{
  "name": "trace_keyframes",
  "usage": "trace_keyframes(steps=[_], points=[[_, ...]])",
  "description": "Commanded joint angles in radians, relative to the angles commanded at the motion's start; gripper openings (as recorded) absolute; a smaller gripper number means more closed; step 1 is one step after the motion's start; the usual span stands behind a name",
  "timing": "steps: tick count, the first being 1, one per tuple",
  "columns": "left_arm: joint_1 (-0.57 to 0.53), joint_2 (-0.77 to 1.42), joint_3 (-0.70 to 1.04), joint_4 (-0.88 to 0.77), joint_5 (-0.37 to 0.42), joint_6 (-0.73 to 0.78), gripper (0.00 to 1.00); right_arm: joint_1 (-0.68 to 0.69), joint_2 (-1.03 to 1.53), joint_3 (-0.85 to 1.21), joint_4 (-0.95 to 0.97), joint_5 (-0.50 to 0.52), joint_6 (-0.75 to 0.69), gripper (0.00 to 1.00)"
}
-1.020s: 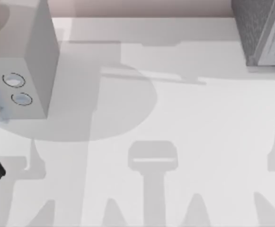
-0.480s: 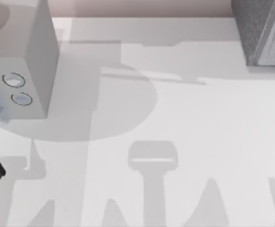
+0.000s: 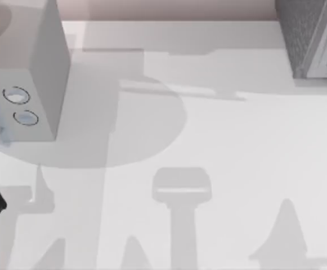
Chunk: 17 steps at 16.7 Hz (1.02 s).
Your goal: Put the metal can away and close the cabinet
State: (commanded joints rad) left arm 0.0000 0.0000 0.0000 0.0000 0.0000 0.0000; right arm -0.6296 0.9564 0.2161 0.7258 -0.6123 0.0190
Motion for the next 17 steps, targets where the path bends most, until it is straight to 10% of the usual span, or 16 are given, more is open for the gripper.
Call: trace_keyframes(steps=[17], points=[[0.000,0.000,0.000,0.000,0.000,0.000,1.00,-0.396,0.595,0.152,0.479,-0.399,0.007,1.00]])
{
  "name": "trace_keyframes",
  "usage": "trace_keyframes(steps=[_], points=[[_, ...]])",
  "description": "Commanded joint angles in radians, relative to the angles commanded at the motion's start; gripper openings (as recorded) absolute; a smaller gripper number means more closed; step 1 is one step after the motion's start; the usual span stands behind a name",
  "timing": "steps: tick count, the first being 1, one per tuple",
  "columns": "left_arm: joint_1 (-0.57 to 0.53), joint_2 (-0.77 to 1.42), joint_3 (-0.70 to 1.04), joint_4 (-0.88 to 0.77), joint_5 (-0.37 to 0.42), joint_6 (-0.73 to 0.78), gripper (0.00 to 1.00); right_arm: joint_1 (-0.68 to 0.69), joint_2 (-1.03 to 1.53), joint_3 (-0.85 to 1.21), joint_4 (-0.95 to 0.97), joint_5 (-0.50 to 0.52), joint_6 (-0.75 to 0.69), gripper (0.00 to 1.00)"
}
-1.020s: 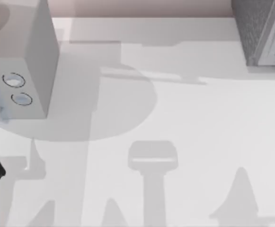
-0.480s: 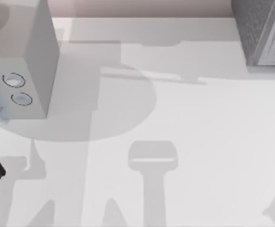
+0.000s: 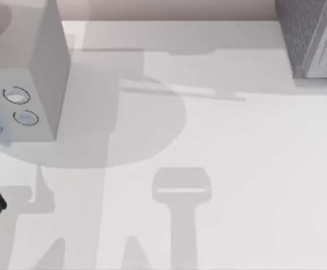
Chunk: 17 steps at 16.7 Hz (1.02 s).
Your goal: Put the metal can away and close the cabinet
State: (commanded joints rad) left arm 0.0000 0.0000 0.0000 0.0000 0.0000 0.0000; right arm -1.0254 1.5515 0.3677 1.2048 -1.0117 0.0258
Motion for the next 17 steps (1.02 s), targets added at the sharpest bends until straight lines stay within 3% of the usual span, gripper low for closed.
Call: trace_keyframes(steps=[7,17], points=[[0.000,0.000,0.000,0.000,0.000,0.000,1.00,0.003,-0.003,0.018,-0.025,0.001,0.004,1.00],[0.000,0.000,0.000,0.000,0.000,0.000,1.00,-0.010,-0.035,0.350,-0.407,-0.015,0.013,1.00]])
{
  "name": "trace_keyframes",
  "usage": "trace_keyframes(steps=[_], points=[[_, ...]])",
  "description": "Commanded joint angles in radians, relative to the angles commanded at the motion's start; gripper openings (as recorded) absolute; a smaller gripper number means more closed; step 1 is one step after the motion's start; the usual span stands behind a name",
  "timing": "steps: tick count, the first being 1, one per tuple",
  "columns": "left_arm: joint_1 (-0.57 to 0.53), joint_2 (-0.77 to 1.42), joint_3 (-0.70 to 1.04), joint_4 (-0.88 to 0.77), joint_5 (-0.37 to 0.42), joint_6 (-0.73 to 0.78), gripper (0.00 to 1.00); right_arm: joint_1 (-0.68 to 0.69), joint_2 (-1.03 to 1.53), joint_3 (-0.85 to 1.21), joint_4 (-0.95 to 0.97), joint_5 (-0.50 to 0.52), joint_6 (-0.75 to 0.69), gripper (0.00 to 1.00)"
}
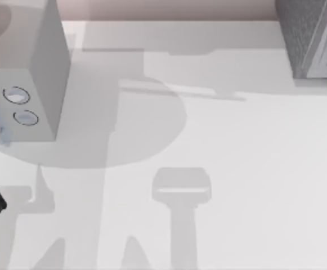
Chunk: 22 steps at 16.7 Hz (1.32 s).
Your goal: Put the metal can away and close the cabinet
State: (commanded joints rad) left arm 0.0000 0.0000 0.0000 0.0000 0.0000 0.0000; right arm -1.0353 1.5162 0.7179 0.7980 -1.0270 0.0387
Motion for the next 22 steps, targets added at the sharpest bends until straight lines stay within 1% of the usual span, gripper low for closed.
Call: trace_keyframes(steps=[19,22], points=[[0.000,0.000,0.000,0.000,0.000,0.000,1.00,-0.020,-0.116,0.679,-0.745,-0.001,-0.015,1.00],[0.000,0.000,0.000,0.000,0.000,0.000,1.00,-0.028,-0.128,0.794,-0.889,-0.001,-0.016,1.00]])
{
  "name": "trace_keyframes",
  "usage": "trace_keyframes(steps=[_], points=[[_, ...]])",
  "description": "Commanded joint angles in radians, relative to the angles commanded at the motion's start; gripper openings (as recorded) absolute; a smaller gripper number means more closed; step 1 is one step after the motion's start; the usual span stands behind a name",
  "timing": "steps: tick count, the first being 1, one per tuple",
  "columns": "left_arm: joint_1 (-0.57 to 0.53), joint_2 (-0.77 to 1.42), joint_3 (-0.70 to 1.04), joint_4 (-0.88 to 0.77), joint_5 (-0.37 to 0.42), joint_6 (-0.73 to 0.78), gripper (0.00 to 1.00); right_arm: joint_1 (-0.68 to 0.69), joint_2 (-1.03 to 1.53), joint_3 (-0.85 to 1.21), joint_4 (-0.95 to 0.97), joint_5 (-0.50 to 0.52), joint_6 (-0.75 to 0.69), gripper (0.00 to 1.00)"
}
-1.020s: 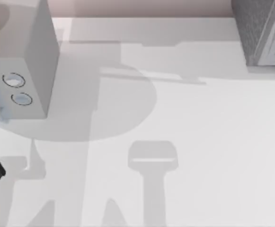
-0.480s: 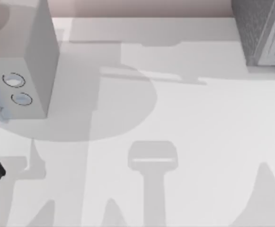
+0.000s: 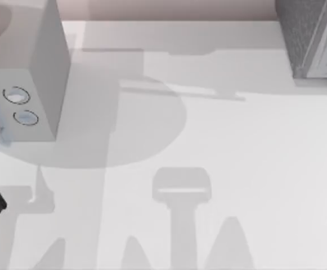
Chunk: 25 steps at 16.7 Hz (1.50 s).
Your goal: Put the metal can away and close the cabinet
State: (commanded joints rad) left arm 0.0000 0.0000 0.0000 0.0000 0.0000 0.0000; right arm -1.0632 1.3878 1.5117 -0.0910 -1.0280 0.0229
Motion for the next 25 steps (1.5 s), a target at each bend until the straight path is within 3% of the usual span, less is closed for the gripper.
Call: trace_keyframes(steps=[6,15,19,25], points=[[0.000,0.000,0.000,0.000,0.000,0.000,1.00,0.018,-0.045,0.212,-0.276,-0.002,0.002,1.00],[0.000,0.000,0.000,0.000,0.000,0.000,1.00,0.028,-0.043,0.231,-0.294,0.004,0.005,1.00],[0.000,0.000,0.000,0.000,0.000,0.000,1.00,0.153,-0.025,0.245,-0.310,0.127,0.019,1.00],[0.000,0.000,0.000,0.000,0.000,0.000,1.00,0.472,-0.045,0.254,-0.312,0.450,0.018,1.00]])
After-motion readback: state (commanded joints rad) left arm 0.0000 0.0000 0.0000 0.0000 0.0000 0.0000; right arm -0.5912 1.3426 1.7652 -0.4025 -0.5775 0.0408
